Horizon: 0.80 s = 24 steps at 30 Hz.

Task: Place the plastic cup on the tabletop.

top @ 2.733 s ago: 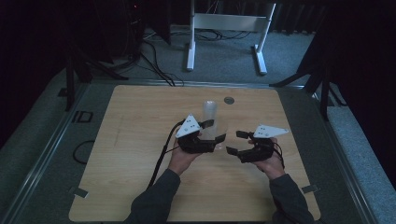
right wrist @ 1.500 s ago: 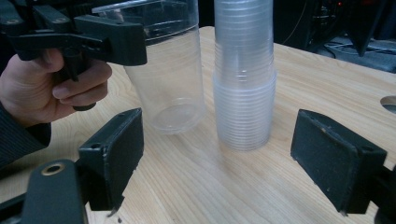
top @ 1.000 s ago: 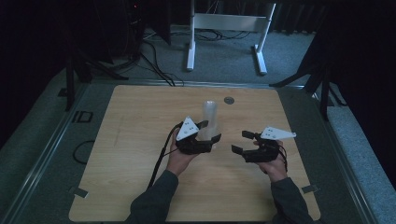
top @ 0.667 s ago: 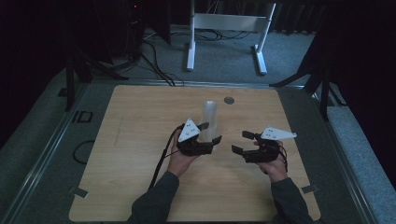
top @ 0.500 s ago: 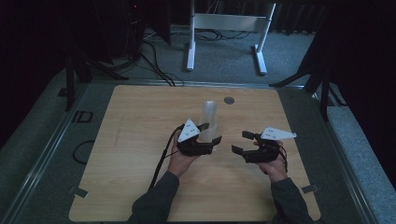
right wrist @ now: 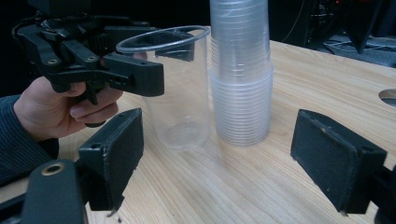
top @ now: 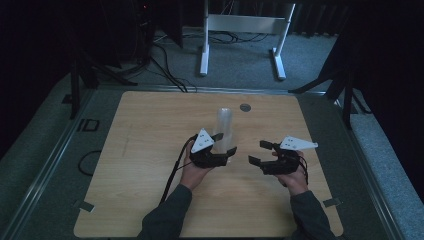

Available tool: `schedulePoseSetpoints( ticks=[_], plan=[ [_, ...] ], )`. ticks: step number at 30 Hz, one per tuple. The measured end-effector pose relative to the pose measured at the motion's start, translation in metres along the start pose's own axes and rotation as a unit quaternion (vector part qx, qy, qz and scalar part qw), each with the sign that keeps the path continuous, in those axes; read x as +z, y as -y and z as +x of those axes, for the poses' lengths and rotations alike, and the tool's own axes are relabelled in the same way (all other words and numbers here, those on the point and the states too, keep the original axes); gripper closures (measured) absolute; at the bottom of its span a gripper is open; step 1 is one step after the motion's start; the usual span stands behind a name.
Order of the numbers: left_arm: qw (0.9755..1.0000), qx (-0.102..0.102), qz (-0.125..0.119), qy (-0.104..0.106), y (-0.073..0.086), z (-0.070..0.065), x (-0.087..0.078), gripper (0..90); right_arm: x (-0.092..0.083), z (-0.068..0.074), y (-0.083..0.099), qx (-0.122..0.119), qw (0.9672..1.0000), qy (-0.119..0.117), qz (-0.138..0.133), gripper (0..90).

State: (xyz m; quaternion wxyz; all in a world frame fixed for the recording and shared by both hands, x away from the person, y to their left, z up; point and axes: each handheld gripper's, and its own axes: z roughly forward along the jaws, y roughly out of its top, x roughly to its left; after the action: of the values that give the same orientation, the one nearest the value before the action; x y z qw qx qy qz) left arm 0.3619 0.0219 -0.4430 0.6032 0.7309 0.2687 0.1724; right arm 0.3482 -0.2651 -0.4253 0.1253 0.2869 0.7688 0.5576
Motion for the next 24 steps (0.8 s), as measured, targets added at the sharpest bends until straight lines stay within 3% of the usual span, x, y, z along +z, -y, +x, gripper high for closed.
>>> schedulePoseSetpoints(
  ticks=[24],
  plan=[
    [0.9999, -0.007, 0.012, -0.006, 0.011, 0.003, 0.007, 28.1, -0.001, -0.001, 0.001, 0.001, 1.0, -0.001, 0.001, 17.2]
  ],
)
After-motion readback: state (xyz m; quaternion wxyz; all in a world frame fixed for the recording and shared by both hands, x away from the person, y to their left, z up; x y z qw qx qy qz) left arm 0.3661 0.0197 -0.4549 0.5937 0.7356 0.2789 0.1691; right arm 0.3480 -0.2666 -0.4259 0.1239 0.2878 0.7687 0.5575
